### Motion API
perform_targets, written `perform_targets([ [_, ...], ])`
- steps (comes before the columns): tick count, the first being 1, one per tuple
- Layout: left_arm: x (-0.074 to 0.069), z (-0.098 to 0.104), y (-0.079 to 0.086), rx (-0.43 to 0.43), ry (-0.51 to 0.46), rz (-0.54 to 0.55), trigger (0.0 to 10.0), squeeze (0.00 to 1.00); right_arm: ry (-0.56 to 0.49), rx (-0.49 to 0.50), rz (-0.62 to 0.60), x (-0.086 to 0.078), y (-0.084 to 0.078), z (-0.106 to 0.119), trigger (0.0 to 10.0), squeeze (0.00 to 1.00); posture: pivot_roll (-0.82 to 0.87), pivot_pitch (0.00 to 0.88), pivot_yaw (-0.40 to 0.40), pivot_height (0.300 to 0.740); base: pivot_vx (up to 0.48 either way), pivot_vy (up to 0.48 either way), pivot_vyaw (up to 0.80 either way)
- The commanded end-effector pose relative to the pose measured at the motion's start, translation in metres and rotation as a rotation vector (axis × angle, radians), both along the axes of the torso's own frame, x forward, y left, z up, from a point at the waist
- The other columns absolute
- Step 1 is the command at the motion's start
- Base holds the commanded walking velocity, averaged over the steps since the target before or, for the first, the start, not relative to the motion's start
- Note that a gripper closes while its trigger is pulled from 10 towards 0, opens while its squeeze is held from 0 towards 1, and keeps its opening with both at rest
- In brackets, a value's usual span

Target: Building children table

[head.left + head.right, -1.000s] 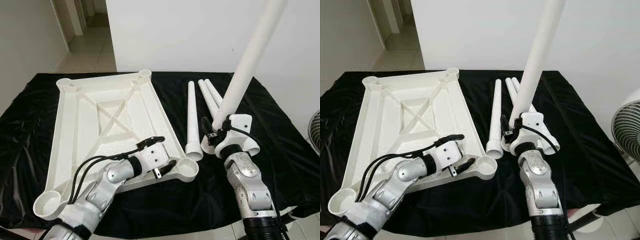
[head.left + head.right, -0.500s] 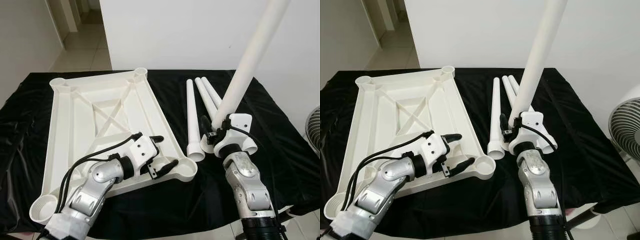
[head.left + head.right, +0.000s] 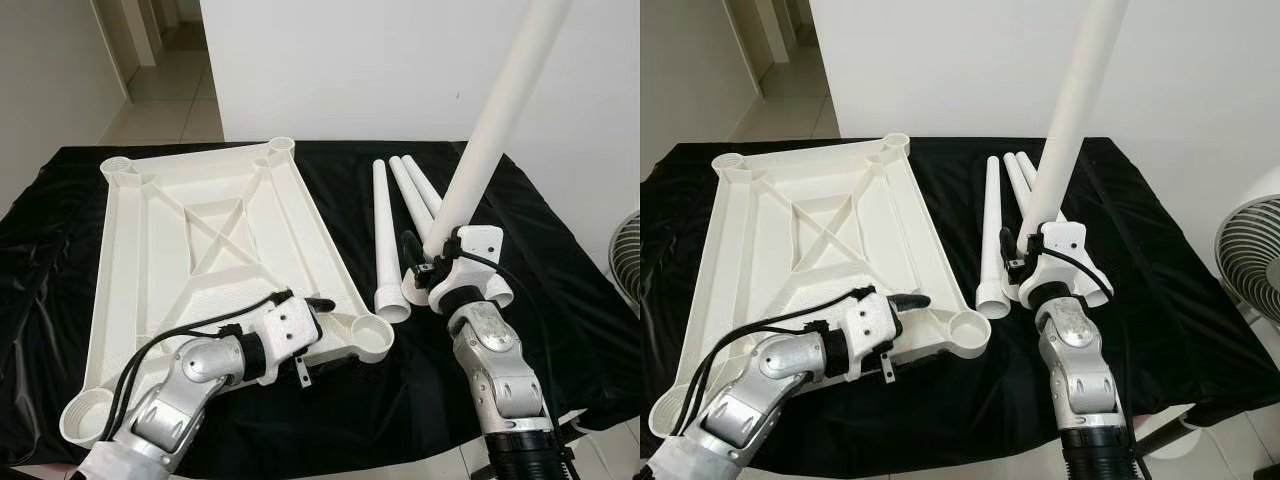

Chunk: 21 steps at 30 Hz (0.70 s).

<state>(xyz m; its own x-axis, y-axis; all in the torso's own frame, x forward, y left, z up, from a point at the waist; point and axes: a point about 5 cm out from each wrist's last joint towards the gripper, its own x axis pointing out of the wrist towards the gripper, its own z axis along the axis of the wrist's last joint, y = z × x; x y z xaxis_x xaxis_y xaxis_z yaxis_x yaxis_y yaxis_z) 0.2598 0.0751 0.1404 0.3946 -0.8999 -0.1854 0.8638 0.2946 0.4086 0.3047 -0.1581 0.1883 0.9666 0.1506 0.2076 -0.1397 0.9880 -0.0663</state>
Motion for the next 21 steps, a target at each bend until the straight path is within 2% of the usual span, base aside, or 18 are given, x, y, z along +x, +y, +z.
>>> perform_targets([
  [1, 0.004, -0.002, 0.0, 0.005, -0.037, 0.064, 10.0, 0.0, -0.013, -0.008, 0.005, 0.001, 0.001, 0.002, 10.0, 0.0, -0.02, 0.047, 0.006, 0.74, 0.0, 0.0, 0.0],
  [4, 0.011, -0.003, 0.0, 0.018, -0.09, 0.151, 10.0, 0.0, -0.026, -0.007, 0.004, 0.002, -0.001, 0.006, 10.0, 0.0, -0.03, 0.045, 0.005, 0.74, 0.0, 0.0, 0.0],
  [14, 0.023, -0.005, 0.006, 0.044, -0.14, 0.25, 10.0, 0.0, -0.039, -0.006, -0.001, 0.001, -0.003, 0.009, 10.0, 0.0, -0.04, 0.046, 0.006, 0.74, 0.0, 0.0, 0.0],
  [21, 0.043, 0.005, 0.009, 0.021, -0.198, 0.344, 10.0, 0.0, -0.047, 0.012, -0.015, 0.001, -0.005, 0.011, 10.0, 0.0, -0.05, 0.053, 0.021, 0.74, 0.0, 0.0, 0.0],
])
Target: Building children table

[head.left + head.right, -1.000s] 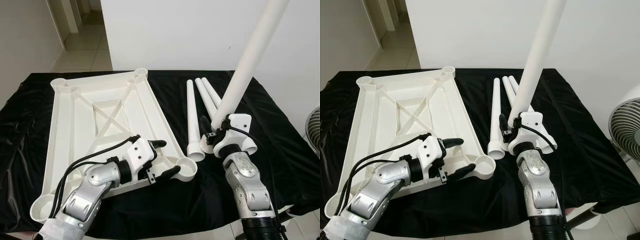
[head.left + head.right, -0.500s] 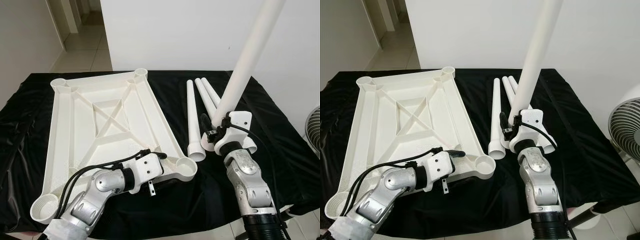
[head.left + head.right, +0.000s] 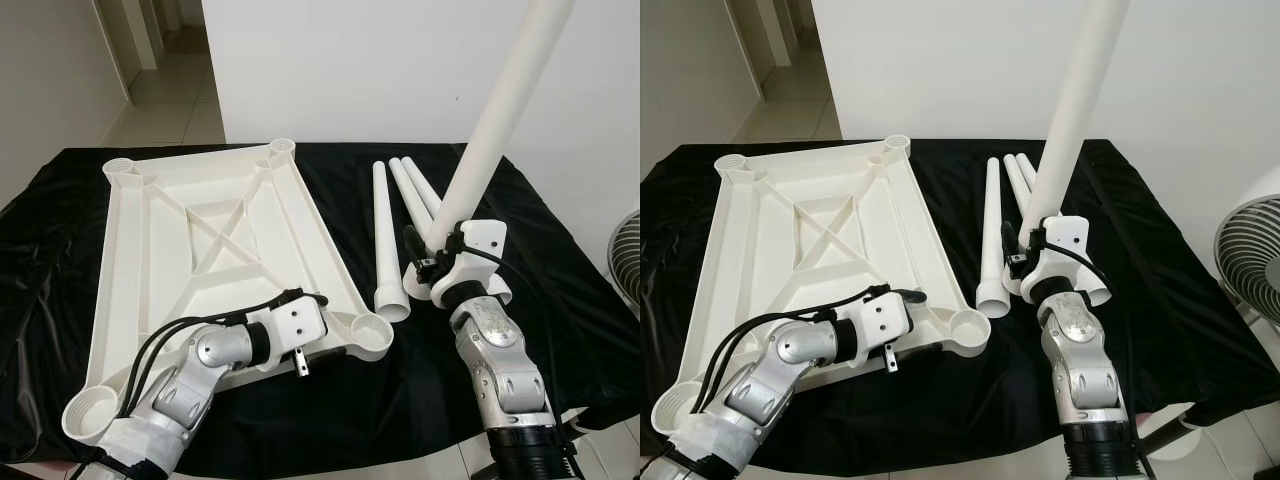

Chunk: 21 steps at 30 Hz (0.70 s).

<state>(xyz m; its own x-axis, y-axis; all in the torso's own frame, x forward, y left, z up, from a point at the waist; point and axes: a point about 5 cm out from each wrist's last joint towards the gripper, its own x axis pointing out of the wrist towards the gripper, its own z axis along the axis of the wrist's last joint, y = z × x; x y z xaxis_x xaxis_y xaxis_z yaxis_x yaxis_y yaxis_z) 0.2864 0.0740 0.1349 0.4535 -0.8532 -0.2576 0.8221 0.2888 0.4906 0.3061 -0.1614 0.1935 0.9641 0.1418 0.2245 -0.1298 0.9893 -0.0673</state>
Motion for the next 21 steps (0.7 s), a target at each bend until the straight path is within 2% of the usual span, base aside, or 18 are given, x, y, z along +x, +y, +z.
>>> perform_targets([
  [1, 0.02, 0.013, 0.011, -0.095, -0.175, 0.297, 10.0, 0.0, -0.029, 0.015, -0.009, -0.001, -0.002, 0.006, 10.0, 0.0, -0.05, 0.053, 0.021, 0.74, 0.0, 0.0, 0.0],
  [9, 0.031, 0.021, 0.013, -0.132, -0.207, 0.349, 10.0, 0.0, -0.023, 0.031, -0.015, -0.004, -0.002, 0.003, 10.0, 0.0, -0.05, 0.057, 0.026, 0.74, 0.0, 0.0, 0.0],
  [21, 0.032, 0.02, 0.02, -0.115, -0.217, 0.362, 10.0, 0.0, -0.03, 0.045, 0.071, -0.006, 0.008, 0.007, 10.0, 0.0, -0.03, 0.062, 0.02, 0.74, 0.0, 0.0, 0.0],
])
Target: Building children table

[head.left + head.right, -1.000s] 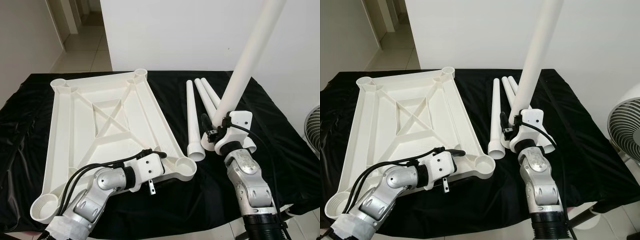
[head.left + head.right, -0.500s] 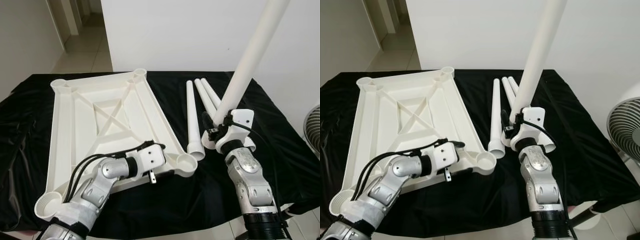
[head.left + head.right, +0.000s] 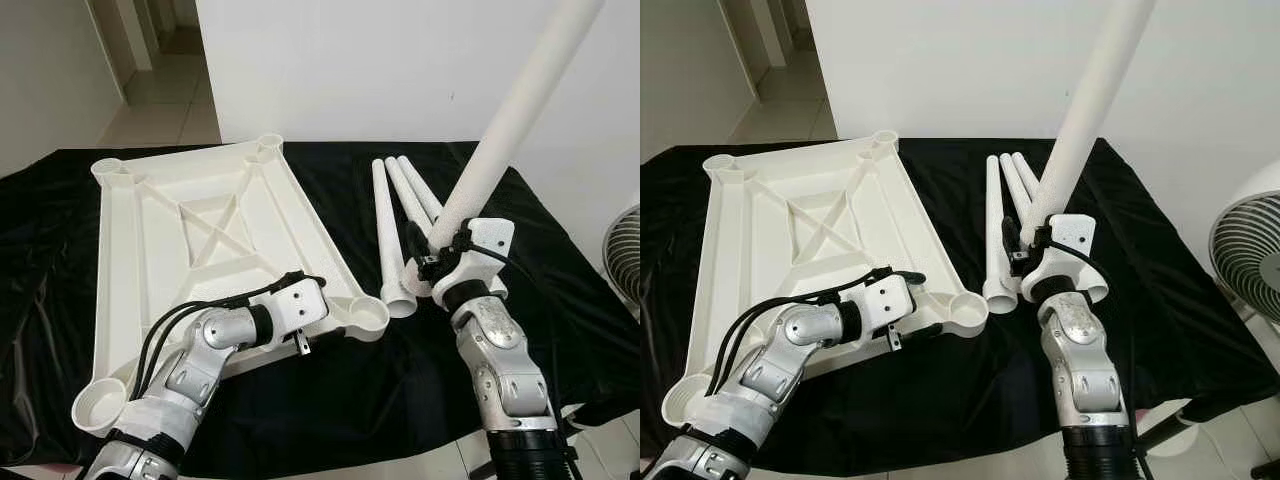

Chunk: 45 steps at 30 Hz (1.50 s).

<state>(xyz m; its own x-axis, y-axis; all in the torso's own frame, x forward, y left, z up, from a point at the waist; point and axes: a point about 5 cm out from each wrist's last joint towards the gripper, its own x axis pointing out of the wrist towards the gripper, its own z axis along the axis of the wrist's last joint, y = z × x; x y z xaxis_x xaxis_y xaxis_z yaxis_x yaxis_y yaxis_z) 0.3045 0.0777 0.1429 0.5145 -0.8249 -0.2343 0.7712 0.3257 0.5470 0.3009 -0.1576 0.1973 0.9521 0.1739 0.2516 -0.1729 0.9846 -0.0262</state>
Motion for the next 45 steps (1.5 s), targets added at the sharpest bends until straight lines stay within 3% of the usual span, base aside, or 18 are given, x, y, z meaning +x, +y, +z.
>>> perform_targets([
  [1, 0.013, 0.012, 0.017, -0.145, -0.136, 0.308, 10.0, 0.0, -0.009, 0.004, 0.04, 0.0, 0.005, 0.003, 10.0, 0.0, -0.02, 0.062, 0.02, 0.74, 0.0, 0.0, 0.0],
  [2, 0.013, 0.012, 0.017, -0.145, -0.136, 0.308, 10.0, 0.0, -0.009, 0.004, 0.04, 0.0, 0.005, 0.003, 10.0, 0.0, -0.02, 0.062, 0.02, 0.74, 0.0, 0.0, 0.0],
  [4, 0.006, 0.012, 0.017, -0.257, 0.013, 0.295, 10.0, 0.0, -0.005, 0.013, 0.086, 0.0, 0.011, 0.002, 10.0, 0.0, -0.01, 0.064, 0.014, 0.74, 0.0, 0.0, 0.0],
  [6, 0.002, 0.012, 0.016, -0.317, 0.107, 0.277, 10.0, 0.0, -0.002, 0.014, 0.102, 0.0, 0.013, 0.001, 10.0, 0.0, -0.01, 0.064, 0.014, 0.74, 0.0, 0.0, 0.0],
  [12, -0.009, 0.019, 0.011, -0.429, 0.193, 0.239, 10.0, 0.0, 0.003, -0.007, 0.136, 0.0, 0.02, -0.002, 10.0, 0.0, -0.01, 0.06, 0.029, 0.74, 0.0, 0.0, 0.0],
  [22, -0.017, 0.017, 0.002, -0.424, 0.268, 0.268, 10.0, 0.0, 0.016, -0.051, 0.192, 0.003, 0.03, -0.008, 10.0, 0.0, -0.01, 0.068, 0.03, 0.74, 0.0, 0.0, 0.0],
  [29, -0.019, 0.022, 0.007, -0.462, 0.22, 0.32, 10.0, 0.0, 0.022, -0.065, 0.228, 0.004, 0.038, -0.011, 10.0, 0.0, 0.0, 0.073, 0.016, 0.74, 0.0, 0.0, 0.0],
  [34, -0.031, 0.022, 0.015, -0.476, 0.244, 0.294, 10.0, 0.0, 0.031, -0.069, 0.258, 0.004, 0.046, -0.016, 10.0, 0.0, 0.01, 0.072, 0.011, 0.74, 0.0, 0.0, 0.0],
  [39, -0.051, 0.025, 0.016, -0.445, 0.201, 0.191, 10.0, 0.0, 0.039, -0.075, 0.275, 0.005, 0.049, -0.019, 10.0, 0.0, 0.02, 0.073, 0.009, 0.74, 0.0, 0.0, 0.0],
  [45, -0.065, 0.021, 0.02, -0.465, 0.225, 0.193, 10.0, 0.0, 0.036, -0.08, 0.276, 0.006, 0.05, -0.02, 10.0, 0.0, 0.02, 0.069, 0.01, 0.74, 0.0, 0.0, 0.0],
])
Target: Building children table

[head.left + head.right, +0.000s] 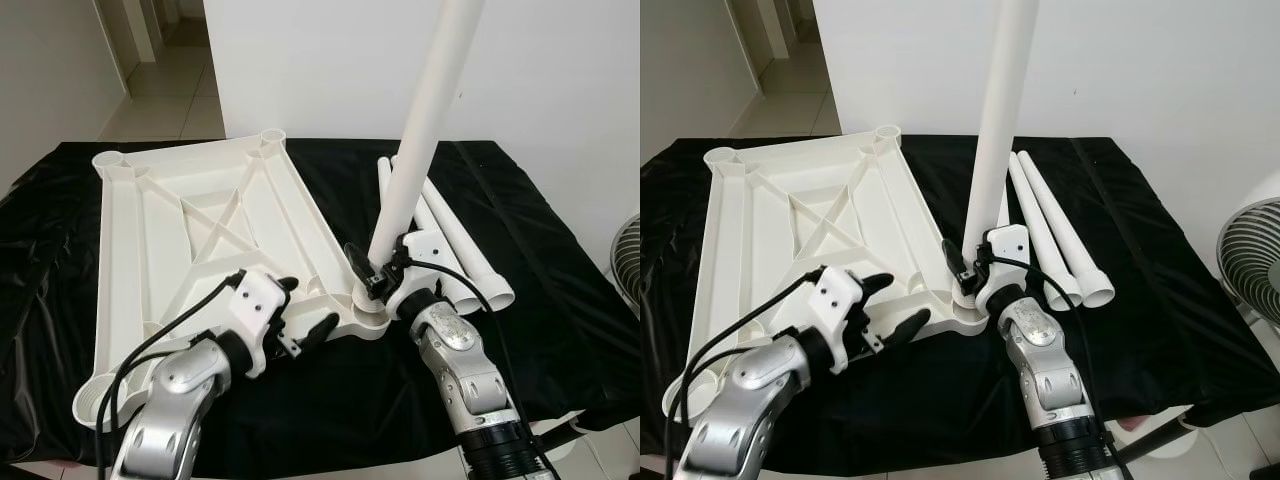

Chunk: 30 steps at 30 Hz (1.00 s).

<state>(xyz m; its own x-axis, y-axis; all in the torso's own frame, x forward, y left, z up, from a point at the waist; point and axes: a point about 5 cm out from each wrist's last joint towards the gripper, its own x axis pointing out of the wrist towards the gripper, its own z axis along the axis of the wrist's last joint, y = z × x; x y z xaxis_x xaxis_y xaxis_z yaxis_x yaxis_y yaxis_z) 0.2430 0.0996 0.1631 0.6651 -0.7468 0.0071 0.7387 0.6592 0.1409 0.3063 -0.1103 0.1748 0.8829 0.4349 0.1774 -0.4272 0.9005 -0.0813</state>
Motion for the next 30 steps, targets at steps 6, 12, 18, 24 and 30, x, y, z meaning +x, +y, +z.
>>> perform_targets([
  [6, -0.005, 0.0, -0.005, -0.006, 0.009, -0.04, 10.0, 0.0, -0.018, 0.0, 0.007, 0.001, 0.001, 0.002, 10.0, 0.0, 0.02, 0.071, 0.009, 0.74, 0.0, 0.0, 0.0],
  [12, -0.01, -0.004, -0.015, 0.043, 0.006, -0.13, 10.0, 0.0, 0.008, -0.018, 0.023, 0.0, 0.003, -0.008, 10.0, 0.0, 0.02, 0.072, -0.008, 0.74, 0.0, 0.0, 0.0],
  [18, -0.009, -0.004, -0.017, 0.049, 0.0, -0.132, 10.0, 0.0, 0.016, -0.04, 0.034, -0.001, 0.003, -0.012, 10.0, 0.0, 0.02, 0.064, -0.018, 0.74, 0.0, 0.0, 0.0],
  [24, -0.008, -0.003, -0.018, 0.031, -0.002, -0.111, 10.0, 0.0, 0.029, -0.062, 0.042, -0.003, 0.002, -0.018, 10.0, 0.0, 0.03, 0.057, -0.027, 0.74, 0.0, 0.0, 0.0],
  [30, -0.006, -0.001, -0.015, 0.027, -0.008, -0.088, 10.0, 0.0, 0.034, -0.119, 0.068, -0.01, 0.001, -0.024, 10.0, 0.0, 0.04, 0.057, -0.038, 0.74, 0.0, 0.0, 0.0],
])
